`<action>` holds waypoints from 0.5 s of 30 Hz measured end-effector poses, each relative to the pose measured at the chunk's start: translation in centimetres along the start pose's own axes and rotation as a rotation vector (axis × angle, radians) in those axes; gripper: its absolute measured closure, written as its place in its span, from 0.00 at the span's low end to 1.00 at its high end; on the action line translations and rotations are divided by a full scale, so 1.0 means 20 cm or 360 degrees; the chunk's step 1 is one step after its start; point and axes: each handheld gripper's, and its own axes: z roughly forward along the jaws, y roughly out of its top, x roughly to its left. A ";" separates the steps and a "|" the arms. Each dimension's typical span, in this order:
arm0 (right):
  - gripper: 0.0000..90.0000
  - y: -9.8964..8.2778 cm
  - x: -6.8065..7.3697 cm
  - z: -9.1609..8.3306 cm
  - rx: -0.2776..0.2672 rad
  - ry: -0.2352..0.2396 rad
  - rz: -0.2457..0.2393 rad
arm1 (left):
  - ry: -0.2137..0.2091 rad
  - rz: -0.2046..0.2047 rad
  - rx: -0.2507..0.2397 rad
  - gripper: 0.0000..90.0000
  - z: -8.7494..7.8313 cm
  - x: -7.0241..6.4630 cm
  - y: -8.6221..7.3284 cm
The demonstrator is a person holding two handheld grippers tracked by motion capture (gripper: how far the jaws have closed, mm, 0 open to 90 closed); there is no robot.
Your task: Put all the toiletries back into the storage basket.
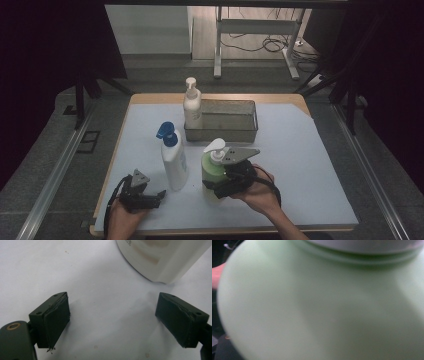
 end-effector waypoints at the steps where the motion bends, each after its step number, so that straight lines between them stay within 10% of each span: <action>1: 0.13 0.00 -0.01 0.00 0.0001 -0.0009 0.0005 | 0.0000 0.0001 0.0001 0.14 0.00 0.00 0.00; 15: 0.13 0.08 -0.14 -0.01 -0.0003 -0.0094 0.0056 | -0.0001 -0.0002 -0.0001 0.14 0.00 0.00 0.00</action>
